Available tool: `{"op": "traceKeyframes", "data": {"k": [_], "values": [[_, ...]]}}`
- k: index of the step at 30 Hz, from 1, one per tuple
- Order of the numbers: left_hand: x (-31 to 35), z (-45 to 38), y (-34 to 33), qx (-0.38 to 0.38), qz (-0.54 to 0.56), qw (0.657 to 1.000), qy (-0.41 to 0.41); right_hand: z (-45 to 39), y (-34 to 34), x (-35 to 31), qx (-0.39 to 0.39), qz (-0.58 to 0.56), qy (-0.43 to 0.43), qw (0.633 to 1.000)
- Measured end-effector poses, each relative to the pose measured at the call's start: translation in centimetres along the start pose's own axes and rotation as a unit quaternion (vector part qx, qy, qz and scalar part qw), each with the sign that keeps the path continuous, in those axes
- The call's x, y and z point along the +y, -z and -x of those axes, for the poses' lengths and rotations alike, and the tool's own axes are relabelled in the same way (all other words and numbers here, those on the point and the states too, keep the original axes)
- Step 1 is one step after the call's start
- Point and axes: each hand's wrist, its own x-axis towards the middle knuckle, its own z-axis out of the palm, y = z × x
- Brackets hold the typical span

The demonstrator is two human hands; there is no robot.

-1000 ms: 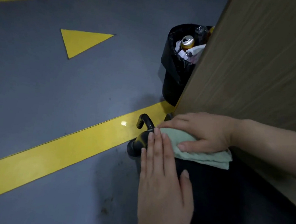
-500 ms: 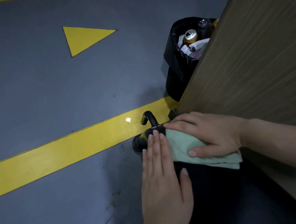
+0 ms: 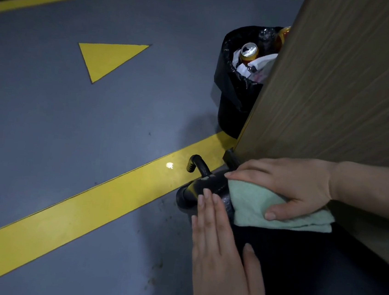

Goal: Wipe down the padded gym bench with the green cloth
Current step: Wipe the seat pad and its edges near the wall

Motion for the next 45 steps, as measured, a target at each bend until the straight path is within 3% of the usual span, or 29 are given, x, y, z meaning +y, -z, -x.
{"op": "traceKeyframes", "data": {"k": [6, 12, 23, 29, 36, 40, 45], "values": [[-0.2, -0.1, -0.1, 0.025, 0.012, 1.000, 0.006, -2.1, 0.3, -0.2, -0.017, 0.020, 0.046, 0.999], [0.2, 0.1, 0.2, 0.053, 0.031, 0.998, 0.023, -3.0, 0.3, -1.4, 0.021, 0.056, 0.091, 0.994], [0.3, 0.6, 0.4, 0.029, 0.012, 0.999, 0.019, -0.1, 0.2, -0.4, 0.002, -0.001, -0.002, 1.000], [0.4, 0.9, 0.0, -0.007, -0.017, 0.993, 0.115, -1.4, 0.4, -1.5, -0.021, 0.039, 0.012, 0.999], [-0.2, 1.5, -0.1, -0.010, -0.027, 0.996, 0.085, -1.8, 0.3, -2.4, 0.009, 0.083, 0.029, 0.996], [-0.6, 1.9, 0.1, -0.025, -0.035, 0.998, 0.052, 0.3, 0.0, -1.7, 0.025, 0.037, 0.000, 0.999], [-0.1, 2.1, 0.4, -0.035, -0.048, 0.997, 0.053, 1.2, -0.2, -1.3, -0.010, -0.005, -0.049, 0.999]]}}
